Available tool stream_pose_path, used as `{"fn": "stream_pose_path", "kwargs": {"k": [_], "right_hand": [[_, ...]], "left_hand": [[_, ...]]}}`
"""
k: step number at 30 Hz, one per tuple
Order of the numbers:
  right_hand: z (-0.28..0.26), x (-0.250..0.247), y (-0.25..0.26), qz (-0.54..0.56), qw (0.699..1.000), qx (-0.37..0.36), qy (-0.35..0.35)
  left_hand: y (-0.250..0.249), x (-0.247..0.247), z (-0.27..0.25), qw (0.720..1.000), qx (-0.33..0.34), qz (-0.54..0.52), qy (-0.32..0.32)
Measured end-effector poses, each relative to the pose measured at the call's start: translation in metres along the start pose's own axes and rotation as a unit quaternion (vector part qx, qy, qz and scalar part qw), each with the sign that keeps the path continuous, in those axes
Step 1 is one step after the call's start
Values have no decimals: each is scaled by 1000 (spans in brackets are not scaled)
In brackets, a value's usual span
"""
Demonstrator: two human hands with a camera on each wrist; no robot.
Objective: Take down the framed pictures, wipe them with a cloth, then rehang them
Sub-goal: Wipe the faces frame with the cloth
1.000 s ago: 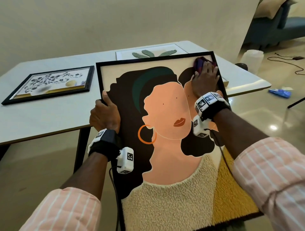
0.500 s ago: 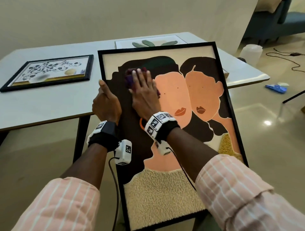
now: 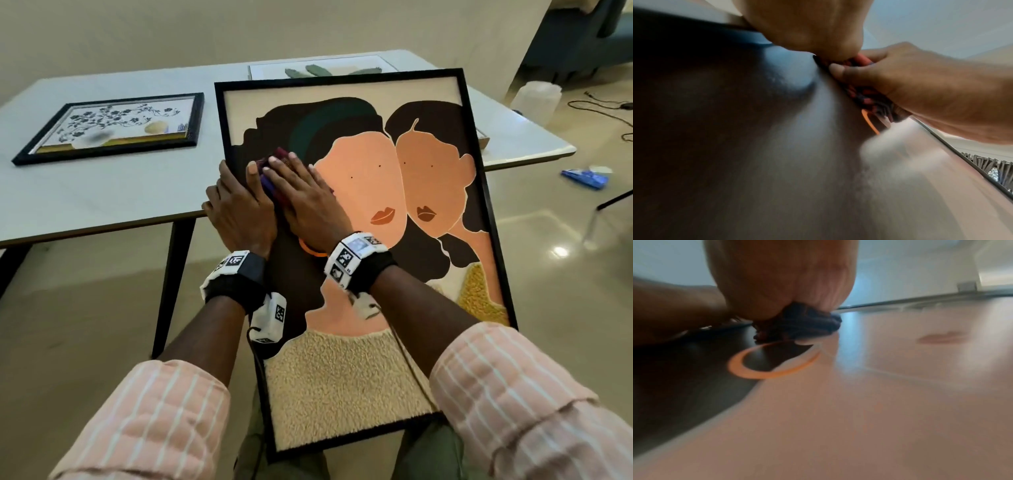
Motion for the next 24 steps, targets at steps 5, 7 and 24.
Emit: {"fn": "stream_pose_path", "kwargs": {"k": [5,7,24], "right_hand": [[-20,-14,-34,-3,969,235,-69],[-17,-3,-13,-16,992,126,-16],[-47,-35,-63,-50,975,212,-45]], "left_hand": [[5,1,-14,999,15,34,-13],[5,4,-18,999,17,47,-8],[4,7,-30,997,2,67,-28]]}}
Point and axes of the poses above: each hand's wrist, its own z-axis towards the middle knuckle, its own x-axis out of the palm, y = z × x, the point moved 9 cm from there along z, towards the middle knuckle, and after that the axes turned 10 degrees about -x, right-handed, at the moved point
